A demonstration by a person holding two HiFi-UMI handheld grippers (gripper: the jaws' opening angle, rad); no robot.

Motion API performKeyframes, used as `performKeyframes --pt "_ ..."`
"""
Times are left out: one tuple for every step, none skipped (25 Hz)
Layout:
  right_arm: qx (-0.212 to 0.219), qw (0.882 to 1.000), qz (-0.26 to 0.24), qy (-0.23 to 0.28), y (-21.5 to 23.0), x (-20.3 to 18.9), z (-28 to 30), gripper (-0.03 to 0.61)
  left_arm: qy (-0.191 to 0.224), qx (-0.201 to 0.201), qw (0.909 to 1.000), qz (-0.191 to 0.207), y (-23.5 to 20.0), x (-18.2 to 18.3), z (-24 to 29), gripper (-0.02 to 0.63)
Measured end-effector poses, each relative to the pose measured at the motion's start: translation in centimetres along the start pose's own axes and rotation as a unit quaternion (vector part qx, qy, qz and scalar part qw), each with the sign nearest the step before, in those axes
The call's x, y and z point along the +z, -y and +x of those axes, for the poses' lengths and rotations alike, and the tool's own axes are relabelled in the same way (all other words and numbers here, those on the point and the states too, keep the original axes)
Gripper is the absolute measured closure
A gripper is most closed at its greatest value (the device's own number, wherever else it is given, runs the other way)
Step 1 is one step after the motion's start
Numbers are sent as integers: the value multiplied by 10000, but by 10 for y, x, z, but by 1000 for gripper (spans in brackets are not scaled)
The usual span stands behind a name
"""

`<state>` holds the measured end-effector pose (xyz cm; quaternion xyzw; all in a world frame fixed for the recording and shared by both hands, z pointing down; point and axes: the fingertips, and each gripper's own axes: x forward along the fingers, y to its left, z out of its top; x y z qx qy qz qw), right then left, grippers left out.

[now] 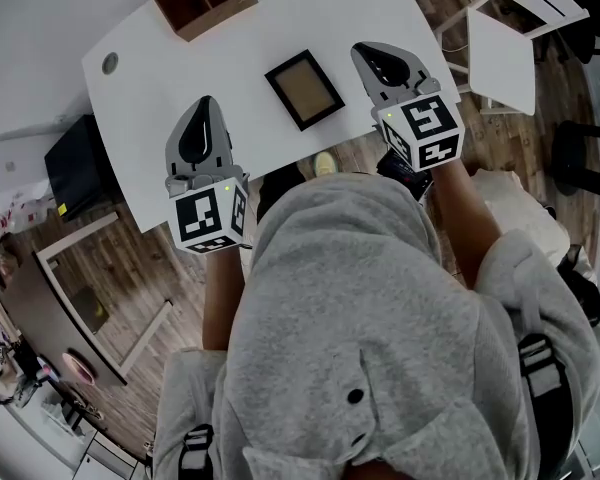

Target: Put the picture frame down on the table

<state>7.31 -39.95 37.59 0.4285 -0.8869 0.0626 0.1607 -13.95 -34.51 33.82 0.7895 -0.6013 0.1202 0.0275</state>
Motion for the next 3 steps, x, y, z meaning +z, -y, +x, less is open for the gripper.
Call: performKeyframes --pt "8 10000 -51 -15 0 0 0 548 -7 -9 10000 1 1 0 2 594" --pt "18 9999 -98 -28 1 0 1 548 -14 -18 10000 4 2 0 3 594" --pt "29 9999 -142 -40 1 -1 1 548 -21 -26 10000 7 3 0 5 594"
